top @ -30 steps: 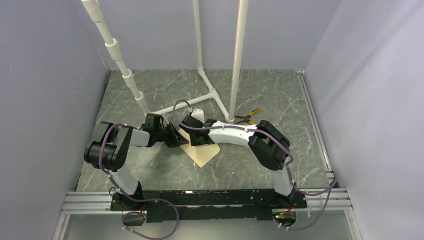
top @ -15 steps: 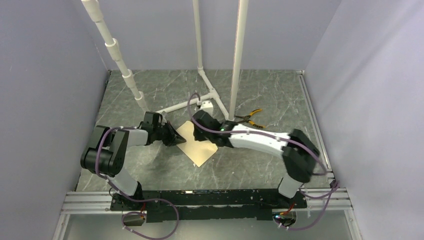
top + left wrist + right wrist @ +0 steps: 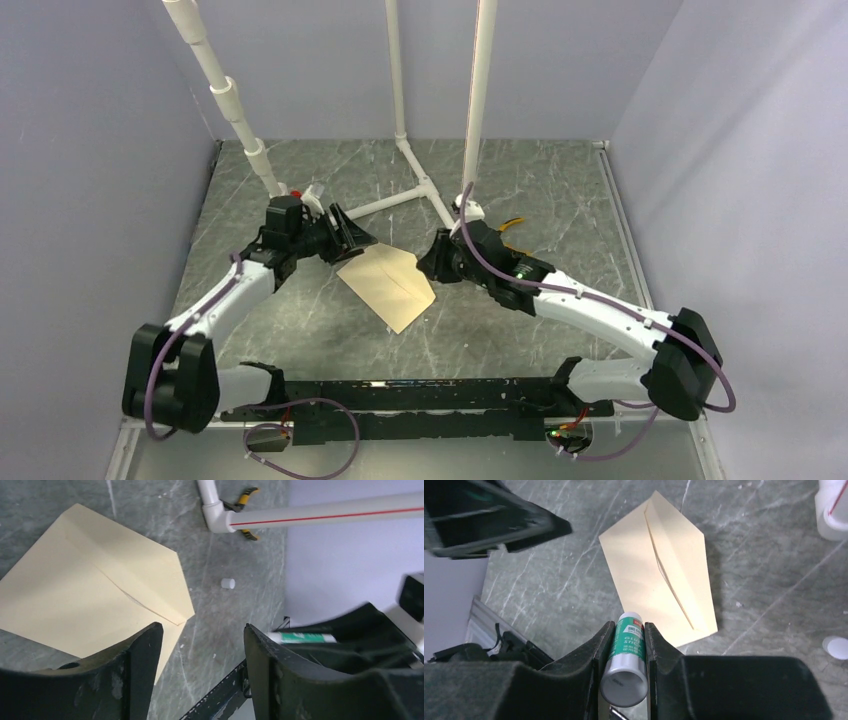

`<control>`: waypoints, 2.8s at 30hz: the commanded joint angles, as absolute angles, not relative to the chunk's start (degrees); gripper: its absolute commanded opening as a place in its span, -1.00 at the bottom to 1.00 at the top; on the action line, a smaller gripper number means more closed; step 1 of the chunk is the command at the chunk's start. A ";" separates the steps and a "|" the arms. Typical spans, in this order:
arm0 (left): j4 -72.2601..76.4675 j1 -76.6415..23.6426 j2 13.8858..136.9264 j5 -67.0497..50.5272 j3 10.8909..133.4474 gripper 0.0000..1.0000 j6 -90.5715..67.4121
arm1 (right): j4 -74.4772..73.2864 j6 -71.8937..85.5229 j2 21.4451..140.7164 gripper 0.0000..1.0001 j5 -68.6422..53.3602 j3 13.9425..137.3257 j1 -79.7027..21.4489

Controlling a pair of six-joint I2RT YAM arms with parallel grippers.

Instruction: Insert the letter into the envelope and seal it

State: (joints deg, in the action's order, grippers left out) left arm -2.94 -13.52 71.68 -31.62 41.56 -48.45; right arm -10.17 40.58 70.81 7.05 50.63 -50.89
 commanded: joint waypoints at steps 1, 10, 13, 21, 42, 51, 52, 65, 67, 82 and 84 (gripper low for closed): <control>-8.21 -14.08 65.28 -30.57 42.96 0.43 -44.67 | -3.72 44.40 65.65 -1.00 -1.41 46.54 -47.59; -14.53 -14.23 59.35 -27.43 38.70 0.76 -41.53 | -4.30 62.35 61.42 -1.00 -9.03 34.55 -33.28; -16.64 -14.47 61.33 -27.58 38.98 0.78 -40.11 | -1.00 65.12 62.67 -1.00 -14.10 31.76 -27.96; -17.44 -14.63 67.63 -27.83 40.83 0.85 -38.35 | 6.58 64.28 78.05 -1.00 -22.61 36.66 -21.82; -12.35 -14.66 80.87 -26.84 46.00 0.60 -39.20 | 18.03 67.51 98.24 -0.76 -36.73 43.05 -14.88; -14.60 -14.68 82.33 -24.42 46.53 0.62 -38.59 | 11.22 66.02 97.81 -0.20 -32.22 44.38 -14.50; -14.63 -14.68 82.49 -24.43 46.64 0.61 -38.61 | 10.91 66.01 97.91 -0.16 -32.08 44.69 -14.46; -16.10 -14.68 83.13 -17.41 46.18 0.30 -38.69 | 2.15 56.47 91.89 -0.41 -28.21 48.34 -18.46; -15.25 -14.68 83.41 -17.45 45.46 0.17 -38.88 | -2.13 53.93 91.91 -0.51 -23.13 50.94 -22.36; -9.36 -17.05 87.90 -15.97 42.80 -0.18 -40.53 | -19.64 52.02 99.01 -0.75 13.04 67.20 -40.30; -9.49 -17.53 88.23 -15.00 42.76 -0.19 -40.49 | -19.33 52.80 98.78 -0.75 12.68 66.09 -40.55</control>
